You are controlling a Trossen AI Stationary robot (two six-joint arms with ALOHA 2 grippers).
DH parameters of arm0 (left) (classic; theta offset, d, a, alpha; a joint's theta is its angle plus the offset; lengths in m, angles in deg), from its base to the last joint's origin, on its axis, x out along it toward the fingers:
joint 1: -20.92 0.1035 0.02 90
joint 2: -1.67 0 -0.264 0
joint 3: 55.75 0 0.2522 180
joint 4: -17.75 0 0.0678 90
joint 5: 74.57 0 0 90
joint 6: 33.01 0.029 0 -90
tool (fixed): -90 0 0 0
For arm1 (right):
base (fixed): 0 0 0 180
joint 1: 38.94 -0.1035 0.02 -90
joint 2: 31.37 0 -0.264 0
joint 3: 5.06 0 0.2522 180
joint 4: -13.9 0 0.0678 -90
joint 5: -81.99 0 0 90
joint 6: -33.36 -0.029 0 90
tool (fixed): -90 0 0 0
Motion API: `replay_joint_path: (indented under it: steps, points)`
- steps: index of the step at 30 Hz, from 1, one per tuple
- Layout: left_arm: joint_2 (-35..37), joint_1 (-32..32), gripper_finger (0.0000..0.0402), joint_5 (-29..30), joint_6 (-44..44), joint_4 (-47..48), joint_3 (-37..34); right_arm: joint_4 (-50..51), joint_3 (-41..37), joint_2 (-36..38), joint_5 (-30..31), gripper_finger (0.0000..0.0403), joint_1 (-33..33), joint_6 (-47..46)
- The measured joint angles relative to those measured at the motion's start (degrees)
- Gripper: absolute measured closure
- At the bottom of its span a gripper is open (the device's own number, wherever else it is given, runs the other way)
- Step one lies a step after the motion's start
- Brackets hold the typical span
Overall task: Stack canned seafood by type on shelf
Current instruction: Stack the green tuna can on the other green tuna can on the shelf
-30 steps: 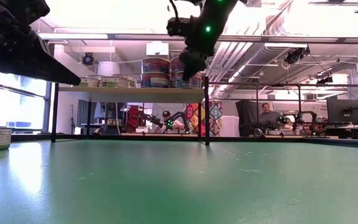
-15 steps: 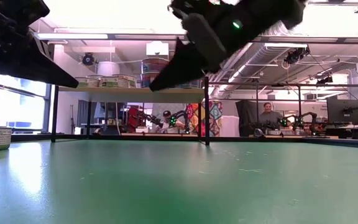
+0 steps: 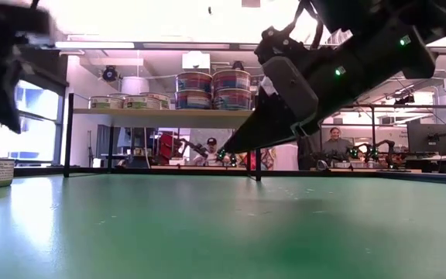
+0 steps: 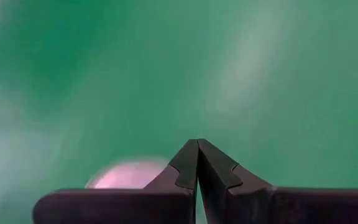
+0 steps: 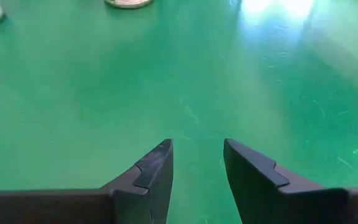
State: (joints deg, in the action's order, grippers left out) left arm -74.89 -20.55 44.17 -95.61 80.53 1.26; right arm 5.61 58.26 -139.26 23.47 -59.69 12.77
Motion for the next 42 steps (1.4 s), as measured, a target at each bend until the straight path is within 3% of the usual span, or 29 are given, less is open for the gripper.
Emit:
replay_joint_path:
  steps: [4, 6, 9, 16, 22, 25, 29, 33, 37, 42]
  points:
    - [0.0, -2.06, 0.0402, -9.71, -12.99, 11.12, -0.74, -0.17, 0.02, 0.0, -0.01, 0.0268, 0.15, 0.75]
    - [-0.03, -2.87, 0.0402, -15.46, -17.01, 10.97, -3.11, -0.33, 0.02, 0.0, 0.01, 0.0268, 0.23, 1.42]
    - [0.38, -4.01, 0.0401, -18.05, -22.19, 9.61, -5.82, -0.37, 0.04, 0.0, 0.01, 0.0268, 0.5, 1.51]
    - [0.3, -4.57, 0.0401, -11.91, -25.92, 6.68, -7.0, -1.99, 0.07, 0.0, 0.03, 0.0268, 0.87, 3.47]
    - [0.03, -0.75, 0.0401, -7.4, -17.73, 1.42, -7.39, -5.78, 0.09, 0.0, 0.03, 0.0268, 1.31, 4.62]
    - [0.01, 1.33, 0.0401, -7.32, -12.55, -2.04, -7.33, -6.14, 0.09, 0.0, -0.01, 0.0268, 1.31, 5.02]
    - [-0.17, 2.49, 0.0401, -10.32, -9.32, 0.45, -4.46, -5.98, 0.09, 0.0, -0.03, 0.0268, 1.31, 4.11]
    - [-0.15, -0.1, 0.0401, -9.37, -8.68, 0.91, 0.93, -5.6, 0.09, -0.01, -0.07, 0.0268, 1.31, 3.86]
    - [-0.26, -3.34, 0.0401, -6.36, -13.06, 3.06, 1.91, -4.82, 0.09, 0.0, -0.25, 0.0268, 1.11, 2.15]
    - [-0.2, -7.12, 0.0401, -10.1, -26.99, 7.6, -1.39, -3.61, 0.09, -0.02, -0.34, 0.0268, 1.05, 1.6]
